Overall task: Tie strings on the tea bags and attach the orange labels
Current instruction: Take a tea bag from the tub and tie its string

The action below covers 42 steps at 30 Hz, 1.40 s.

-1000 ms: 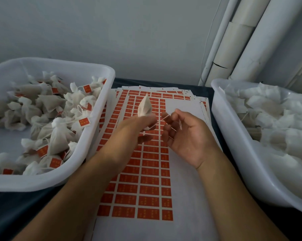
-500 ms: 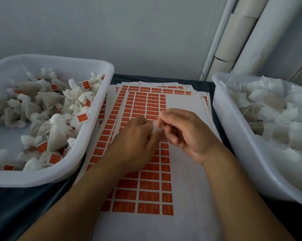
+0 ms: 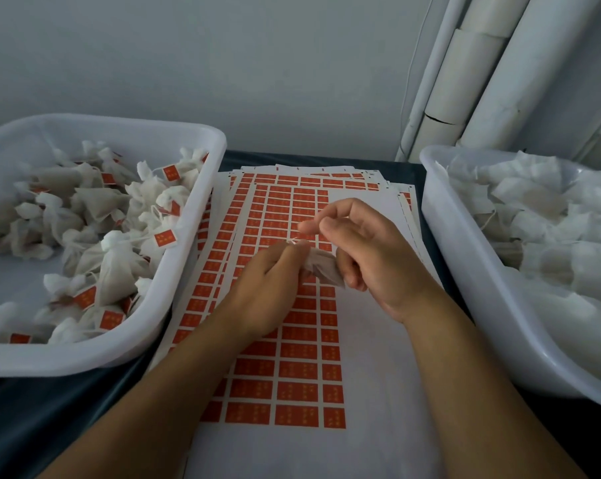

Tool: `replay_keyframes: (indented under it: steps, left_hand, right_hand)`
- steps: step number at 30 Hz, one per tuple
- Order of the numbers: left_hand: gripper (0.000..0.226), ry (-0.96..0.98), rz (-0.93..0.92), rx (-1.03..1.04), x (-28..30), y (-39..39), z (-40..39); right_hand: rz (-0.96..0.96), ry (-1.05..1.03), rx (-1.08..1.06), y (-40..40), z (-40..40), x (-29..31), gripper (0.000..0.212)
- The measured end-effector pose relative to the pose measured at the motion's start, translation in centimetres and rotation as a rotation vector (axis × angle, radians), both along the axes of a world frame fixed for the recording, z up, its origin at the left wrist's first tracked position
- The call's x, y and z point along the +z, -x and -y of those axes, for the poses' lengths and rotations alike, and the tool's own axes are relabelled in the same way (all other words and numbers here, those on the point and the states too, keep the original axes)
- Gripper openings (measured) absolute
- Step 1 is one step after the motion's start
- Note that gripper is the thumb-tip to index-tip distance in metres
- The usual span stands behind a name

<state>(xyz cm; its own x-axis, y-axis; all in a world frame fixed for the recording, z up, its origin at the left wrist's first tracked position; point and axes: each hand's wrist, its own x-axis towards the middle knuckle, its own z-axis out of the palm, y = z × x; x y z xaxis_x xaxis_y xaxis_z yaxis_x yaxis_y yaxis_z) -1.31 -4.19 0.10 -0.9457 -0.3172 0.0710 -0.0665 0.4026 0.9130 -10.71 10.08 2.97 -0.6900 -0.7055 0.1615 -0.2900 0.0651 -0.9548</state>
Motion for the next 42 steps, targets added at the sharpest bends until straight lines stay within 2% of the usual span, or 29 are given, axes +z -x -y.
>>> replay_keyframes:
  steps: [5,11,18,21,24,29,35,40,42]
  left_hand:
    - [0.055,-0.085,0.066,0.066,0.2,0.2,0.4]
    - [0.048,-0.18,0.131,0.141,0.7,0.2,0.7]
    - [0.045,-0.207,0.136,0.18,0.6,0.2,0.9]
    - [0.041,-0.268,0.162,0.267,0.7,0.3,0.9]
    - [0.047,-0.288,0.203,0.311,0.7,0.4,1.0]
    - [0.061,-0.279,0.196,0.283,1.2,0.3,0.8]
    - [0.067,-0.137,0.103,0.166,1.9,-0.4,0.2]
    - [0.047,-0.126,-0.05,-0.042,2.1,-0.7,0.3]
    - [0.032,-0.099,-0.12,-0.108,1.8,-0.5,0.5]
  right_hand:
    - [-0.2,-0.129,0.005,-0.2,0.1,-0.3,0.008]
    - [-0.343,-0.172,0.075,-0.7,0.2,-0.4,0.011]
    - [-0.395,-0.195,0.041,-0.5,0.0,-0.4,0.021]
    - [-0.403,-0.217,0.029,-0.4,-0.1,-0.4,0.029]
    - [-0.414,-0.228,0.046,-0.4,-0.4,-0.4,0.029]
    - [-0.429,-0.243,0.02,-0.3,-0.2,-0.8,0.027]
    - [-0.445,-0.226,-0.071,-0.4,0.2,-0.9,0.014]
    - [-0.351,-0.139,-0.119,-0.3,0.2,-0.6,0.014]
    - [-0.292,-0.102,-0.123,-0.3,0.2,-0.4,0.009]
